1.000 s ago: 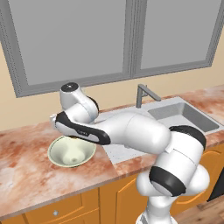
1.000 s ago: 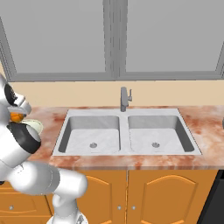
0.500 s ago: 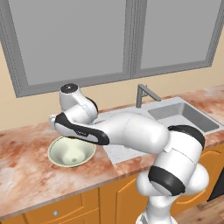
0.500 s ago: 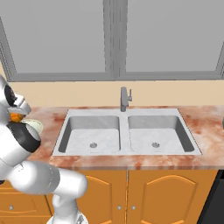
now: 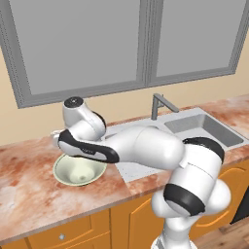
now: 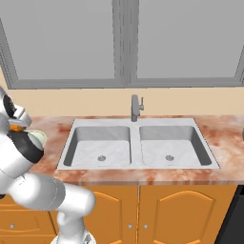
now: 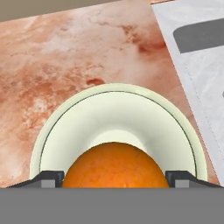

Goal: Pick the pears from the cabinet and place them in one bowl. Pick the orange from the sink and place it in the other bowl.

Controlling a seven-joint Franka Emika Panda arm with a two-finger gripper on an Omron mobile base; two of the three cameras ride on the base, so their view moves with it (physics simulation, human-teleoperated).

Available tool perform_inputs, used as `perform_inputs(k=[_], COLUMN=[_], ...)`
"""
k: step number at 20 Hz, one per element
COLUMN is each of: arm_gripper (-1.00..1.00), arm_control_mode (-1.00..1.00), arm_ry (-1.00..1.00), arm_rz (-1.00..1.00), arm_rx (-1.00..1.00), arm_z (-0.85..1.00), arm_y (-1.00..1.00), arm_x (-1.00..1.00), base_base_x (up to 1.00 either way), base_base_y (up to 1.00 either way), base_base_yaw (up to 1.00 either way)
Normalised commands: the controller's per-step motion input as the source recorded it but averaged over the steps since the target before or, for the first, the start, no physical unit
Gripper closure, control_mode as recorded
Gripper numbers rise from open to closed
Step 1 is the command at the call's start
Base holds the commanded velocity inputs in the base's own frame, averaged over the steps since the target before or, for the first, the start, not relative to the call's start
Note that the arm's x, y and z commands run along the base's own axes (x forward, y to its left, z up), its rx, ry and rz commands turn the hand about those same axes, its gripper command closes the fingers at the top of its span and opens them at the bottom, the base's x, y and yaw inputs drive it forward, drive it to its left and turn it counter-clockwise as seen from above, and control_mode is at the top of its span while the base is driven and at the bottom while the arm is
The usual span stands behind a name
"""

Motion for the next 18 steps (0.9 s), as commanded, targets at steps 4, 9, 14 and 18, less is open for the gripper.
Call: perform_inputs(k=[4, 9, 14, 18], arm_gripper=[1.00, 1.00, 1.00, 1.00], arm_control_mode=[-1.00, -1.00, -1.00, -1.00], arm_ry=[0.00, 0.00, 0.01, 0.05], arm_rz=[0.00, 0.00, 0.00, 0.00], arm_rx=[0.00, 0.00, 0.00, 0.00], arm_z=[-0.08, -0.06, -0.16, -0.21], arm_y=[0.08, 0.00, 0.00, 0.00], arm_x=[0.00, 0.00, 0.00, 0.00], base_base_x=[0.00, 0.00, 0.00, 0.00], base_base_y=[0.00, 0.00, 0.00, 0.00], base_base_yaw=[0.00, 0.00, 0.00, 0.00])
